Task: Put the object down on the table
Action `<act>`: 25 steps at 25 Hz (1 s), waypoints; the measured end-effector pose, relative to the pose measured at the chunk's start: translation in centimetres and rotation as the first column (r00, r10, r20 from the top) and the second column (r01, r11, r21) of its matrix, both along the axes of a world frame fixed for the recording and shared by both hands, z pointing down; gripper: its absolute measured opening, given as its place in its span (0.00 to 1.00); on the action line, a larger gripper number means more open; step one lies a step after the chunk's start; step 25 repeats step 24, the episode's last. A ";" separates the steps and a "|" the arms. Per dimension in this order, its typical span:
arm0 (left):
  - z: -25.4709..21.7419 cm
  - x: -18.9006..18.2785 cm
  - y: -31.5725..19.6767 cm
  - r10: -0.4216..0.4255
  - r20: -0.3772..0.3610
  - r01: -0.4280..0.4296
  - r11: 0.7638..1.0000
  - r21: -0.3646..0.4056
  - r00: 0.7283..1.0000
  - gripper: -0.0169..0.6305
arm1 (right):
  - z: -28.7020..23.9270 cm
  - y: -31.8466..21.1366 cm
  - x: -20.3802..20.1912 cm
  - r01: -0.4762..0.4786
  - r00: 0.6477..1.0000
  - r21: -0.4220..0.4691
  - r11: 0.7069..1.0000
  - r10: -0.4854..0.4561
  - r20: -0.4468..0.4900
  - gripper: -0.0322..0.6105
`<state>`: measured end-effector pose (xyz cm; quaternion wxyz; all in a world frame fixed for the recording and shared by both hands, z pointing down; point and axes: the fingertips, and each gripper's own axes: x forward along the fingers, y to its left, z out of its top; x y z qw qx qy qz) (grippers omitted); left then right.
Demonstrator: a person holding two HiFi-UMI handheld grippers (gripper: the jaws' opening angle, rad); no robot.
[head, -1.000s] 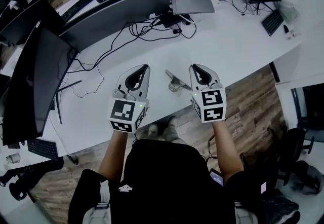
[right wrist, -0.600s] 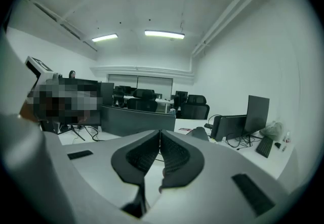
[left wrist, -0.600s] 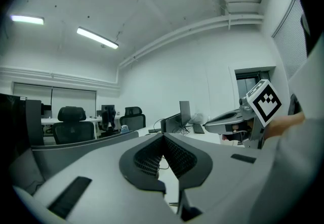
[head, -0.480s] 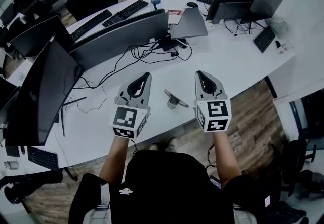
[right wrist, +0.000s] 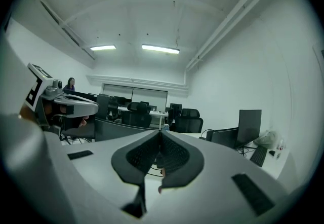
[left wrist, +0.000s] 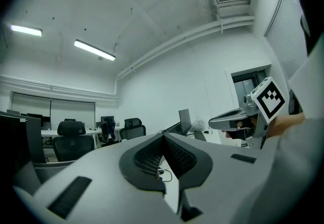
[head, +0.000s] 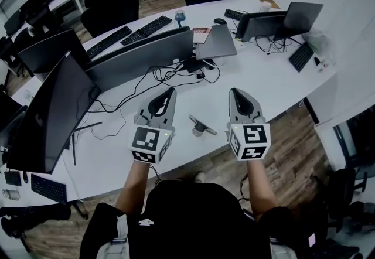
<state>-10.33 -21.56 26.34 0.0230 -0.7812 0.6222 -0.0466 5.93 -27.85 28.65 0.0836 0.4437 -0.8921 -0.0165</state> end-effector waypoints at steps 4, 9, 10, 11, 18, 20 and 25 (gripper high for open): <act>-0.4 0.2 0.2 0.003 0.003 -0.004 1.000 0.008 1.000 0.05 | -0.2 0.4 0.2 0.001 1.000 0.002 1.000 -0.001 0.008 0.09; -0.5 0.4 0.4 0.006 0.006 -0.006 1.000 0.011 1.000 0.05 | -0.4 0.7 0.2 0.004 1.000 0.002 1.000 -0.004 0.020 0.09; -0.5 0.4 0.3 0.007 0.006 -0.007 1.000 0.012 1.000 0.05 | -0.4 0.7 0.2 0.004 1.000 0.002 1.000 -0.004 0.022 0.09; -0.5 0.5 0.3 0.008 0.007 -0.008 1.000 0.013 1.000 0.05 | -0.5 0.7 0.2 0.005 1.000 0.002 1.000 -0.005 0.023 0.09; -0.6 0.5 0.4 0.011 0.016 -0.011 1.000 0.018 1.000 0.05 | -0.7 1.0 0.1 0.006 1.000 0.005 1.000 -0.006 0.025 0.09; -0.6 0.6 0.5 0.012 0.016 -0.012 1.000 0.016 1.000 0.05 | -0.7 1.0 0.1 0.007 1.000 0.004 1.000 -0.007 0.024 0.09; -0.7 0.7 0.7 0.014 0.012 -0.014 1.000 0.015 1.000 0.05 | -0.6 1.2 0.1 0.009 1.000 0.002 1.000 -0.009 0.025 0.09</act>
